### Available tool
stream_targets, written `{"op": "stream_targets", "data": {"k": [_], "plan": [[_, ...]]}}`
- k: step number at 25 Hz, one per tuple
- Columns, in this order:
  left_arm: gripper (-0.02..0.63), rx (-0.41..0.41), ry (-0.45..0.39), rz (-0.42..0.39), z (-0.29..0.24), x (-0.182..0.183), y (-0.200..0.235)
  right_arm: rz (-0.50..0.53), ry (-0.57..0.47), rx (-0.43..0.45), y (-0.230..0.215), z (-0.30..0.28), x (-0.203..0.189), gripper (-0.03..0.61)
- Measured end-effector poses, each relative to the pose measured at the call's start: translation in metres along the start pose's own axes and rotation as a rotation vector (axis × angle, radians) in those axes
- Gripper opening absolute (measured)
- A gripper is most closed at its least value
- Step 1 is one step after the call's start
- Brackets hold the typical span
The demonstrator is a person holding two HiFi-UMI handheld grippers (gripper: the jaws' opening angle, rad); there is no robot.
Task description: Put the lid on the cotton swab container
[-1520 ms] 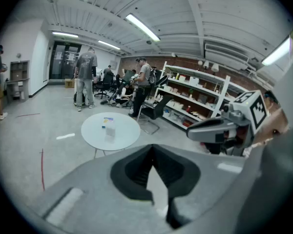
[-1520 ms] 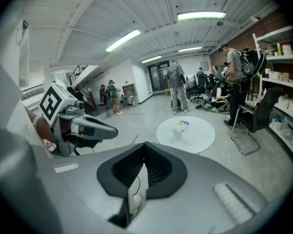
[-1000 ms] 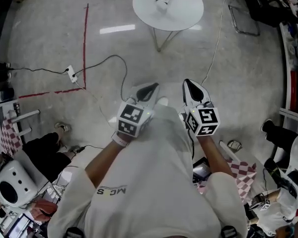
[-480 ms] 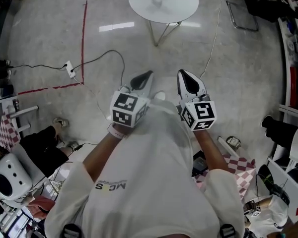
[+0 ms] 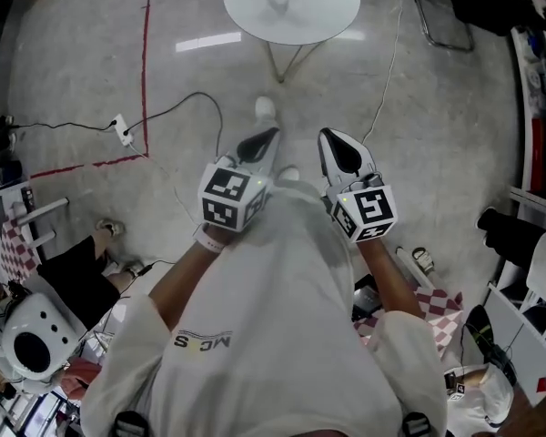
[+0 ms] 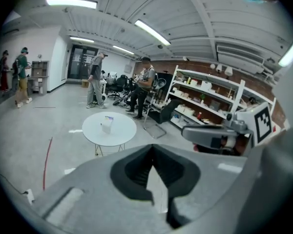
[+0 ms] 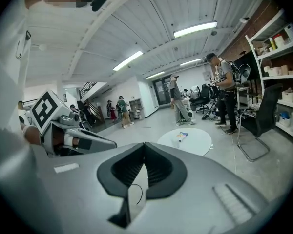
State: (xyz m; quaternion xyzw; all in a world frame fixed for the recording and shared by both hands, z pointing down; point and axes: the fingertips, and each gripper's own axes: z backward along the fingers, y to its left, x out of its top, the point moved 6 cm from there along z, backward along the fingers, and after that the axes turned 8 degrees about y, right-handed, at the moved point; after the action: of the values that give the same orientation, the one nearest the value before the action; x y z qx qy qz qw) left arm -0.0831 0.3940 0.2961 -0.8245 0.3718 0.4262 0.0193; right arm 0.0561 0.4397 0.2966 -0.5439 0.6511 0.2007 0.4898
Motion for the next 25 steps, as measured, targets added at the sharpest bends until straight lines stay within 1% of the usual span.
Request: {"op": "stream_targets", "data": {"k": [3, 7, 15, 21, 25], "plan": [[0.0, -0.016, 0.007, 0.009, -0.025, 0.028, 0.022, 0.0, 0.019, -0.004, -0.024, -0.028, 0.02, -0.002], [0.0, -0.028, 0.003, 0.011, -0.056, 0.076, 0.057, 0.01, 0.037, -0.01, -0.058, -0.07, 0.054, -0.002], [0.0, -0.056, 0.01, 0.029, -0.113, 0.173, 0.158, 0.027, 0.077, -0.02, -0.121, -0.18, 0.135, -0.002], [0.0, -0.092, 0.029, 0.026, -0.148, 0.217, 0.217, 0.061, 0.091, -0.034, -0.152, -0.252, 0.181, -0.002], [0.0, -0.097, 0.033, 0.033, -0.167, 0.238, 0.248, 0.048, 0.09, -0.048, -0.174, -0.286, 0.201, -0.002]]}}
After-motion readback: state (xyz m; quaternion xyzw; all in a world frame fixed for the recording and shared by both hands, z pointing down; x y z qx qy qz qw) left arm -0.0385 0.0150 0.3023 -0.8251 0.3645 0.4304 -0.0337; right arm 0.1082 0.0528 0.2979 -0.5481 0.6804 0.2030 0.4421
